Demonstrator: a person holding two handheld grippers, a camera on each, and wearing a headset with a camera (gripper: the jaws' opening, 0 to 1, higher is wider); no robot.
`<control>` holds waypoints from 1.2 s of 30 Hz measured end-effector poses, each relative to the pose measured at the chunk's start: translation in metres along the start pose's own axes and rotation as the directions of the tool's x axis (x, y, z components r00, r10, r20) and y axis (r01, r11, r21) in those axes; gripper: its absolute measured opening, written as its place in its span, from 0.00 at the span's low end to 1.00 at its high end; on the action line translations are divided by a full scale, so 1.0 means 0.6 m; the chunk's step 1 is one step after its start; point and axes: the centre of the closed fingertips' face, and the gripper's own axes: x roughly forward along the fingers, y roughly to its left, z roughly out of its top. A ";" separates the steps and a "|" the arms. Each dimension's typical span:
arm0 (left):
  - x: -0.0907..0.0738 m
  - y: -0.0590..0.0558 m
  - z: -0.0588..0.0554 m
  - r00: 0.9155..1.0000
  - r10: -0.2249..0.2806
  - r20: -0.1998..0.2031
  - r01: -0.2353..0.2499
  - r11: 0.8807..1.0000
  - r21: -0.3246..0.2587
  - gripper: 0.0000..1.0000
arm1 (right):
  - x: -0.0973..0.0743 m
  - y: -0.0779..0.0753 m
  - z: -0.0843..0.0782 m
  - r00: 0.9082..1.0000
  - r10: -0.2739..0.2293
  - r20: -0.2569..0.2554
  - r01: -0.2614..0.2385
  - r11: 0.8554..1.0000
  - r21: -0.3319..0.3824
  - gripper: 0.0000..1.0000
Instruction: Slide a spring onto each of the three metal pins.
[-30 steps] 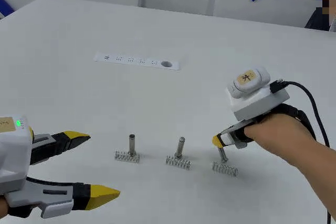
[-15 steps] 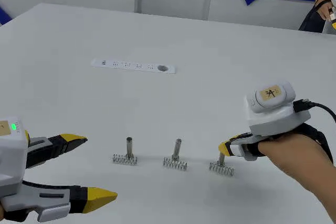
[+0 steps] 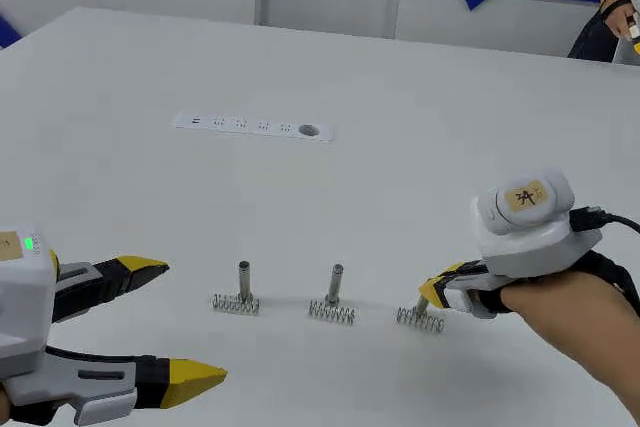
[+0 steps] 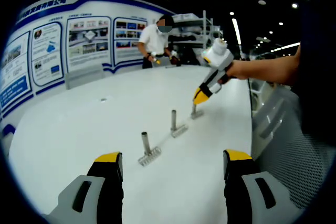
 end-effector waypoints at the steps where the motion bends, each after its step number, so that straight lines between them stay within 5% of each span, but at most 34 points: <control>1: 0.000 0.000 0.000 1.000 0.001 0.000 -0.001 1.000 -0.001 0.80 | 0.000 0.000 -0.001 1.000 0.000 -0.002 0.000 1.000 -0.003 0.10; 17: 0.003 -0.003 -0.007 1.000 -0.008 -0.003 0.008 1.000 -0.009 0.79 | -0.011 0.004 -0.032 1.000 0.021 -0.019 -0.021 0.999 -0.042 0.14; 36: 0.008 -0.008 -0.021 0.999 -0.026 -0.028 0.026 0.999 -0.020 0.77 | 0.022 0.019 -0.073 0.983 0.131 -0.126 -0.153 0.973 -0.176 0.16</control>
